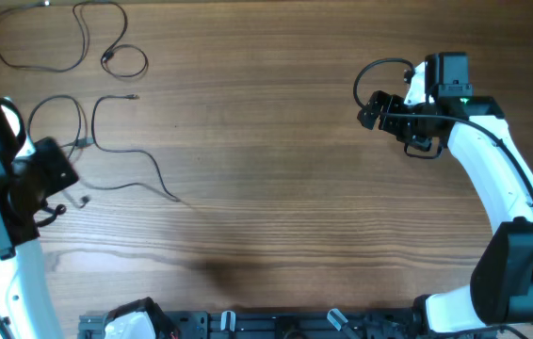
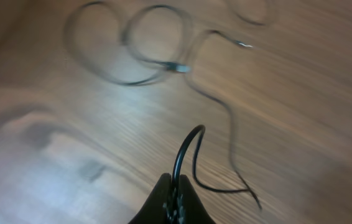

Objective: Untangle cables

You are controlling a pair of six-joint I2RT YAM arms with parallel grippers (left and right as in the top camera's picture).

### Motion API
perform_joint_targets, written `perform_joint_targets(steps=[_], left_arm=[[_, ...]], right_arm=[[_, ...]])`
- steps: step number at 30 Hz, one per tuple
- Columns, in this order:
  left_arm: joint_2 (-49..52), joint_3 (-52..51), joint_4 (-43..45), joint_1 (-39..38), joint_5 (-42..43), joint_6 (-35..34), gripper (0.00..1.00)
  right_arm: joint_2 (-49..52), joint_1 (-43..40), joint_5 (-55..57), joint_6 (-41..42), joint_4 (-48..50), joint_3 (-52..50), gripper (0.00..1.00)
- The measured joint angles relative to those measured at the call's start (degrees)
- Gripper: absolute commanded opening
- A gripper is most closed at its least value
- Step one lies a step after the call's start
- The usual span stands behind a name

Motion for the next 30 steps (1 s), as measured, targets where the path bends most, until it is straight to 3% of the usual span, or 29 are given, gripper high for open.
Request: perform_joint_targets(steps=[4,10,15,17,20,24,30], left_arm=[[2.29,0.0,2.95,0.0,6.58,5.97,0.04],[13.07,-1.51,6.27,0.0,9.14,6.67,0.04],[24.65,-4.96,7.32,0.0,9.77,2.21,0.04],[27.82,-6.32,8.74,0.0,9.68,-2.75,0.04],[30.69,-8.9,12.41,0.0,9.68,-15.98,0.04],[31.06,-14.64,14.69,-0.2,9.6,-42.36,0.04],[31.06,-22.36,8.26,-0.55,7.1,-78.88,0.04]], right_arm=[[0.0,0.0,0.0,0.02,0.02,0.0,1.0],[0.0,0.0,0.02,0.0,0.63,0.0,1.0],[0.0,0.0,0.0,0.0,1.92,0.0,1.0],[0.0,0.0,0.0,0.0,2.34,0.0,1.0],[0.0,0.0,0.02,0.0,2.82,0.0,1.0],[0.0,0.0,0.0,0.0,3.1,0.0,1.0],[0.0,0.0,0.0,0.0,3.13,0.0,1.0]])
